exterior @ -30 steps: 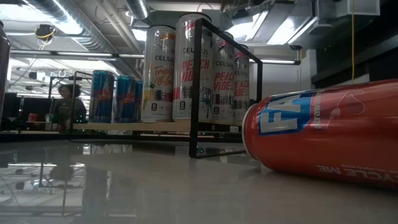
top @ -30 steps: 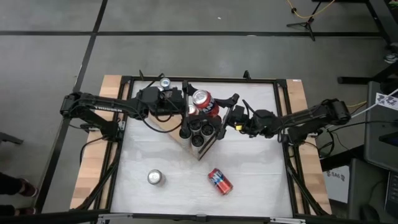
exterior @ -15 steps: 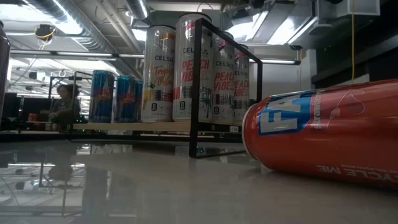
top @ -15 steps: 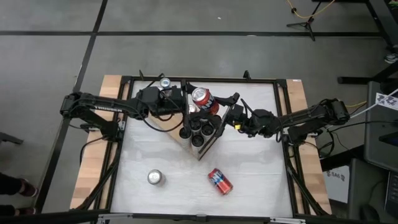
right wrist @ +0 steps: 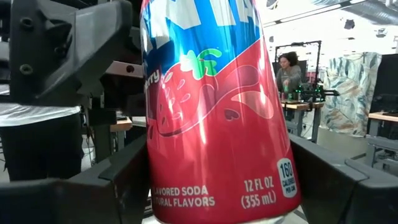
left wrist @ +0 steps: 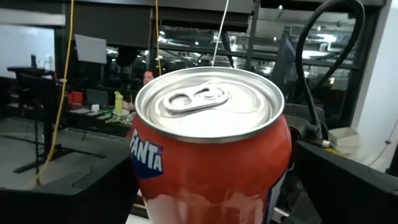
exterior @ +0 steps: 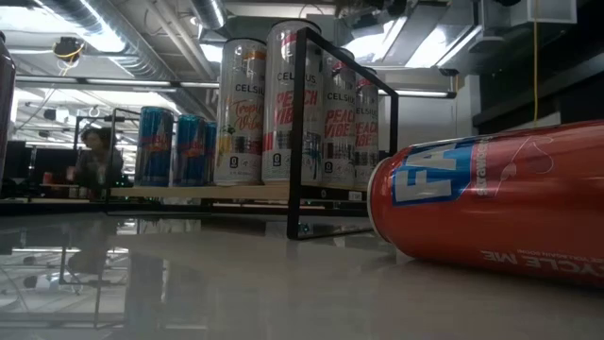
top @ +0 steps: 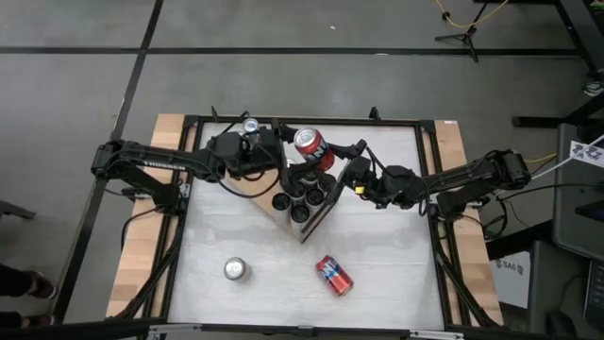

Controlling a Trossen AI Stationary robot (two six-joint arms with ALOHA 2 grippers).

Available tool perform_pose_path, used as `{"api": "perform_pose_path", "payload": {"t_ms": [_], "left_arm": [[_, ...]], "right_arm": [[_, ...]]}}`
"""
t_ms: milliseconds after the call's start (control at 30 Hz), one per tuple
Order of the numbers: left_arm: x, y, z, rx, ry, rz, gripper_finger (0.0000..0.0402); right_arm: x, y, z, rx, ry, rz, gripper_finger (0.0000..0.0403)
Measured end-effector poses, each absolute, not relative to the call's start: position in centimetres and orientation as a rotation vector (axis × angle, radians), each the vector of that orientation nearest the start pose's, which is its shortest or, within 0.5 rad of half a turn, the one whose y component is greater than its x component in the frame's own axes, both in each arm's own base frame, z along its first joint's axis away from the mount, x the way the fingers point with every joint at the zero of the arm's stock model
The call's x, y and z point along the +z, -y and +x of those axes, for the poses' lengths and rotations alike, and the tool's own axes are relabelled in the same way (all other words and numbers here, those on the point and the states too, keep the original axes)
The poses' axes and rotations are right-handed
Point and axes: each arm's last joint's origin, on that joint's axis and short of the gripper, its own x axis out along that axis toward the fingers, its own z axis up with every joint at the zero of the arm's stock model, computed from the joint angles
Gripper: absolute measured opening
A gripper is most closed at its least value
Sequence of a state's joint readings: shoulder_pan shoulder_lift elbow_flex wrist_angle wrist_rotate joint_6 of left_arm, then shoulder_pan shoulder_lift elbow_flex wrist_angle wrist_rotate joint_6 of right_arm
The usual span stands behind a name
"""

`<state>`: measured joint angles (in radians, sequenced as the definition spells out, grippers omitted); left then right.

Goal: Place canned beverage on shelf
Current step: Put the top red soda can on the shelf aligned with the other red soda can

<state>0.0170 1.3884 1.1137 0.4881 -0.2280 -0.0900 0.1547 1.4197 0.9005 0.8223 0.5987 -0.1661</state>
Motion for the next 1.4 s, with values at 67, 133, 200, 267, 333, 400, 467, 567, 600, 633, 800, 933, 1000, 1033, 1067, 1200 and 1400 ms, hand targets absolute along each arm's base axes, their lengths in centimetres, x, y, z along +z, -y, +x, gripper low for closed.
{"api": "perform_pose_path", "payload": {"t_ms": [67,133,200,267,333,400,467,567,600,633,800,933,1000,1033,1067,1200,1400], "left_arm": [[37.5,-1.2,31.8,0.239,0.228,-0.143,0.0396],[37.5,-1.3,31.8,0.270,0.231,-0.161,0.0396],[37.5,-1.4,31.7,0.286,0.235,-0.181,0.0396],[37.5,-1.4,31.7,0.294,0.236,-0.186,0.0396],[37.4,-1.3,31.8,0.304,0.236,-0.191,0.0396],[37.3,-1.3,31.9,0.316,0.238,-0.218,0.0396],[37.0,-1.3,32.2,0.320,0.233,-0.233,0.0396],[36.6,-1.3,32.6,0.322,0.224,-0.238,0.0396],[36.4,-1.3,32.8,0.322,0.227,-0.239,0.0396],[36.4,-1.3,32.9,0.322,0.237,-0.241,0.0396],[36.1,-1.3,33.3,0.318,0.256,-0.242,0.0396],[36.2,-1.1,33.3,0.320,0.264,-0.245,0.0387],[36.2,-0.9,33.3,0.330,0.263,-0.245,0.0373],[36.2,-0.9,33.3,0.333,0.263,-0.242,0.0365],[36.2,-0.9,33.3,0.337,0.264,-0.242,0.0356],[36.2,-0.9,33.3,0.348,0.263,-0.243,0.0319],[36.2,-0.8,33.3,0.347,0.263,-0.241,0.0286]], "right_arm": [[32.2,-3.2,30.9,-0.462,0.247,-0.050,0.0306],[32.2,-3.2,30.9,-0.463,0.246,-0.050,0.0306],[32.2,-3.2,30.9,-0.463,0.246,-0.050,0.0307],[32.2,-3.2,30.9,-0.463,0.246,-0.050,0.0308],[32.2,-3.2,30.9,-0.462,0.246,-0.050,0.0309],[32.2,-3.2,30.9,-0.462,0.246,-0.050,0.0309],[32.2,-3.2,30.9,-0.462,0.245,-0.051,0.0310],[32.2,-3.2,30.9,-0.462,0.243,-0.051,0.0310],[32.2,-3.2,30.9,-0.461,0.243,-0.051,0.0310],[32.2,-3.2,30.9,-0.462,0.242,-0.052,0.0311],[32.1,-3.1,30.9,-0.477,0.232,-0.052,0.0311],[32.1,-3.1,30.9,-0.481,0.230,-0.052,0.0311],[32.1,-3.1,30.9,-0.485,0.230,-0.052,0.0311],[32.1,-3.1,30.9,-0.492,0.228,-0.051,0.0311],[32.1,-3.1,30.9,-0.499,0.228,-0.050,0.0311],[32.1,-3.0,30.9,-0.515,0.226,-0.046,0.0311],[32.1,-3.0,30.8,-0.522,0.228,-0.043,0.0311]]}}
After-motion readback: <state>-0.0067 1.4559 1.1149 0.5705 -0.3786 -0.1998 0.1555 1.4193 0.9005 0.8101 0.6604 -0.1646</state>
